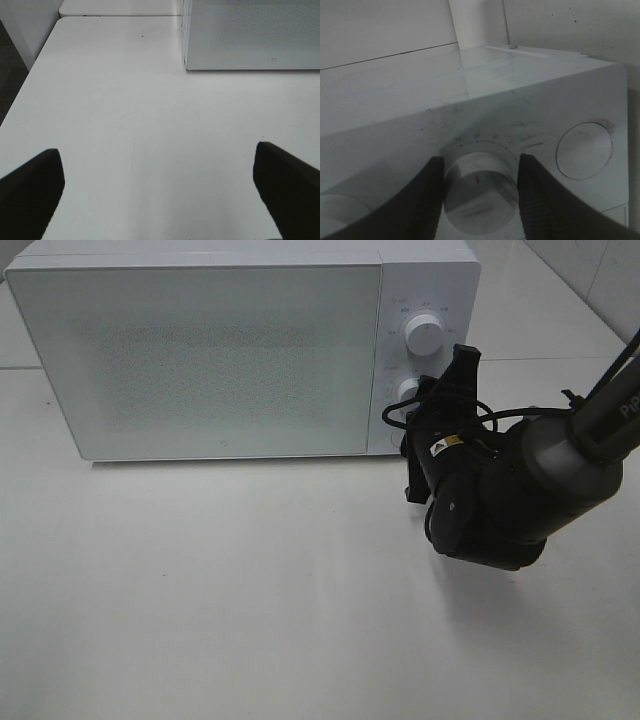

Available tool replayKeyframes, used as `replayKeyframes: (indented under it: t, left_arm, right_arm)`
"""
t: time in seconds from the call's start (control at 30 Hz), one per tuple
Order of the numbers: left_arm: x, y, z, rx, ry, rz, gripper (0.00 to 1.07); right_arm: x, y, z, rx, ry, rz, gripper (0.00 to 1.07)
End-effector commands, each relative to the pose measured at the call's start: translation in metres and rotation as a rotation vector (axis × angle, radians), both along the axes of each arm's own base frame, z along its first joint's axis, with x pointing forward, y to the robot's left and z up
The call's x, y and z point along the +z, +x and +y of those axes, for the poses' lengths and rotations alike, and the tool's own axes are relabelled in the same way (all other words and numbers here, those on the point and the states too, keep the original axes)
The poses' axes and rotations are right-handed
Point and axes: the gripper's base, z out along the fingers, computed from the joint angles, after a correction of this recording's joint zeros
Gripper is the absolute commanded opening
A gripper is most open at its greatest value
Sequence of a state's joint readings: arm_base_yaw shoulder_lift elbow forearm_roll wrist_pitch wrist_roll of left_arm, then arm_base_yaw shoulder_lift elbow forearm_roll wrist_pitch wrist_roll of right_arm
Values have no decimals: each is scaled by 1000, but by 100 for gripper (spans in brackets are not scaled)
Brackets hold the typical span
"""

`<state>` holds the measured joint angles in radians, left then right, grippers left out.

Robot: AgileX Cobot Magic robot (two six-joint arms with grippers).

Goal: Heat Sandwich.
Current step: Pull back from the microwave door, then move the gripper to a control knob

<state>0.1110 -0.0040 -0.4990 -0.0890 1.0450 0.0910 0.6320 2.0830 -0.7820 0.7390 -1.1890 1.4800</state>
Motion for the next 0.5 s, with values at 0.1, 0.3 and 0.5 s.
replayKeyframes:
  t: [0.1,0.3,0.5]
  left_arm:
    - [-1,-3,-1,2,-3,-31,97]
    - [-1,-3,-1,2,-3,-31,97]
    - [-1,-3,-1,2,-3,-31,97]
  right_arm:
    - [13,3,7,56,-41,-107,14]
    - [13,3,5,41,-67,-106,20]
    - [13,2,4,34,-77,-102,40]
